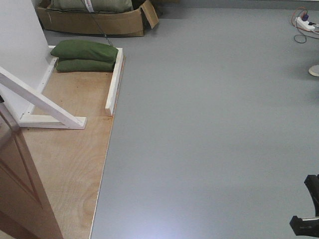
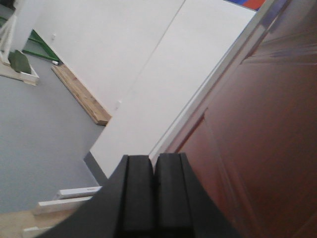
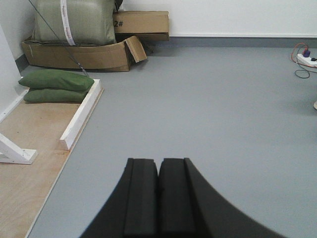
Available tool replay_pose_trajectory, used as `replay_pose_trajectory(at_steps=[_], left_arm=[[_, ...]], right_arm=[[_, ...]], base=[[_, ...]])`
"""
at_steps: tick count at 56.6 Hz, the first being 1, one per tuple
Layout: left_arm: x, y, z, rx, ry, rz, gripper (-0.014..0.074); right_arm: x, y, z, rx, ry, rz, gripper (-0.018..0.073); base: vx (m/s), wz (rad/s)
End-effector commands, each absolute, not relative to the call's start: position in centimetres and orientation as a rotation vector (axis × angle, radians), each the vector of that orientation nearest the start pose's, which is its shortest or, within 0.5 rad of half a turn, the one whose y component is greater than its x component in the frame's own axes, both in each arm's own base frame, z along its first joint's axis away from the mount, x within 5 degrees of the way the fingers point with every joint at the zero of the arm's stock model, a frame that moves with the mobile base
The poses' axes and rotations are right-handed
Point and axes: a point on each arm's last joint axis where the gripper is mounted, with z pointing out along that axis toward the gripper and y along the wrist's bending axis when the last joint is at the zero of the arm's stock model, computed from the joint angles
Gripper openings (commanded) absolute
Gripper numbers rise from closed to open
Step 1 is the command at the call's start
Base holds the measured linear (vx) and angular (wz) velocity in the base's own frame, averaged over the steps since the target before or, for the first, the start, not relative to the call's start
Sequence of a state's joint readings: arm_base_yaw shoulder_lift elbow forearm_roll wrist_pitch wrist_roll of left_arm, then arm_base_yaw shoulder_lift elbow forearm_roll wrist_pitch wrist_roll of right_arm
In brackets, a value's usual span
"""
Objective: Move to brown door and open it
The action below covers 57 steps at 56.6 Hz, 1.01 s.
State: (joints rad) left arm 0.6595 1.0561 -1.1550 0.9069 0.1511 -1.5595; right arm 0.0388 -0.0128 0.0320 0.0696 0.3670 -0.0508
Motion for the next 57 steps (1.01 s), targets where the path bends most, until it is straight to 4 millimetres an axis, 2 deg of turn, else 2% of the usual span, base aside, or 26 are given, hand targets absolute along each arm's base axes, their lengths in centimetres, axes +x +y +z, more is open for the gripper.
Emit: replay_pose_trajectory(at_steps=[1,14,32,57], left_arm=[[17.6,13.0,48.2,-0.883,1.069,-0.033,0.0036],[19.2,10.5,48.3,-0.823,1.097,-0.207,0.0036],[20.6,7.2,48.3,-0.709,1.177,-0.314,0.0036],[21.9,2.8,48.2,-0.35,1.331,-0.188,0.0036]], right_arm=[[5.4,0.4,17.6,-0.043,1.791,0.049,0.0],[5.4,0.4,17.6,-0.043,1.791,0.049,0.0],[5.4,0.4,17.6,-0.043,1.791,0.049,0.0],[5.4,0.4,17.6,-0.043,1.791,0.049,0.0]], base=[[0.0,0.0],[0.0,0.0],[0.0,0.0],[0.0,0.0]])
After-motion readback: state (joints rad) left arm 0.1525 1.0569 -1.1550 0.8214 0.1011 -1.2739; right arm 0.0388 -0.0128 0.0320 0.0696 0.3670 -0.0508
